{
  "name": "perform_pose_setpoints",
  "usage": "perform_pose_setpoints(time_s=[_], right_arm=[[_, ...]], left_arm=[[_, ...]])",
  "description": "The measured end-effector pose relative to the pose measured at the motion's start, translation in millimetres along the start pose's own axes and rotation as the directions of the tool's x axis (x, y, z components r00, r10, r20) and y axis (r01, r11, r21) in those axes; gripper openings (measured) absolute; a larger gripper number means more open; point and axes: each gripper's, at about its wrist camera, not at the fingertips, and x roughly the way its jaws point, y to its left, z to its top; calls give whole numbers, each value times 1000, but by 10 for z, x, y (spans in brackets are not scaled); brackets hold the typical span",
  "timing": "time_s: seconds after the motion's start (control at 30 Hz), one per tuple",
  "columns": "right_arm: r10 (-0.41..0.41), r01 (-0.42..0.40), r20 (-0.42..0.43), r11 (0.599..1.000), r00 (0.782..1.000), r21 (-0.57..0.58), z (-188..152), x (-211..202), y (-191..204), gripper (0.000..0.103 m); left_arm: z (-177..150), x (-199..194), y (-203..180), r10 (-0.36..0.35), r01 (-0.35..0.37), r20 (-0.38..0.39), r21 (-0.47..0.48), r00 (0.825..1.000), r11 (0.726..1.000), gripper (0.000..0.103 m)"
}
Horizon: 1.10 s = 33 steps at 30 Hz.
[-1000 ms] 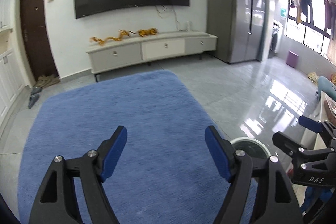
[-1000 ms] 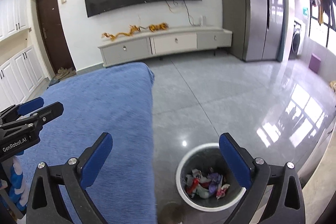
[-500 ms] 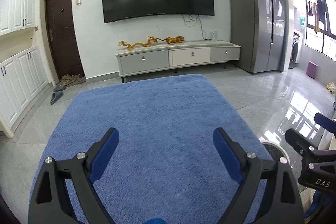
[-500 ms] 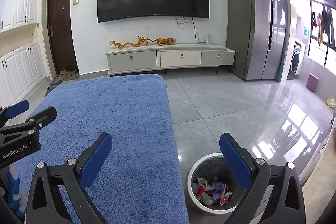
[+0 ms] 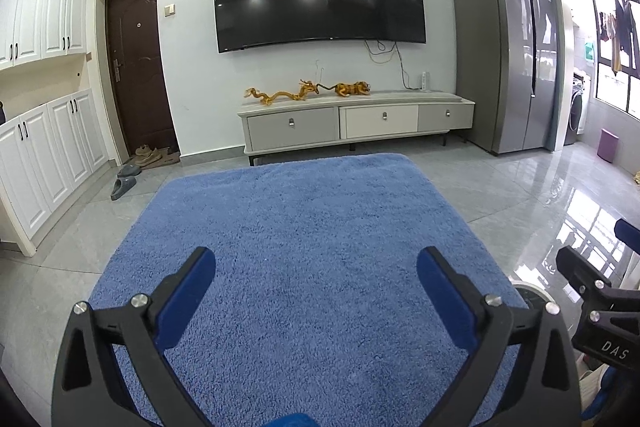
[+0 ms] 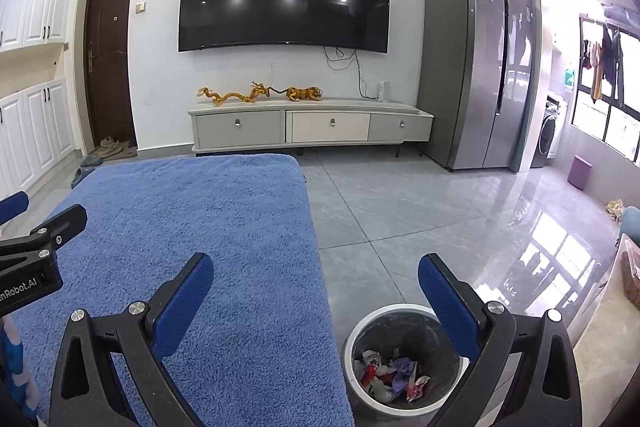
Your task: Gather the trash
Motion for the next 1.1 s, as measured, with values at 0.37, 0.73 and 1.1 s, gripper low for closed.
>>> perform_pose_setpoints(time_s=[0.37, 0.73, 1.1], right_arm=[[-40, 40, -15, 999, 999, 9, -19, 104, -99, 103], [-74, 75, -29, 997, 997, 33, -60, 212, -222, 103], [-81, 83, -48, 995, 996, 46, -99, 268, -243, 103]], left_arm=[[-67, 151, -19, 6, -6, -27, 2, 1000, 1000, 102], [-123, 251, -80, 17, -16, -46, 23, 999, 1000, 103], [-152, 288, -56, 13, -12, -54, 10, 998, 1000, 103]])
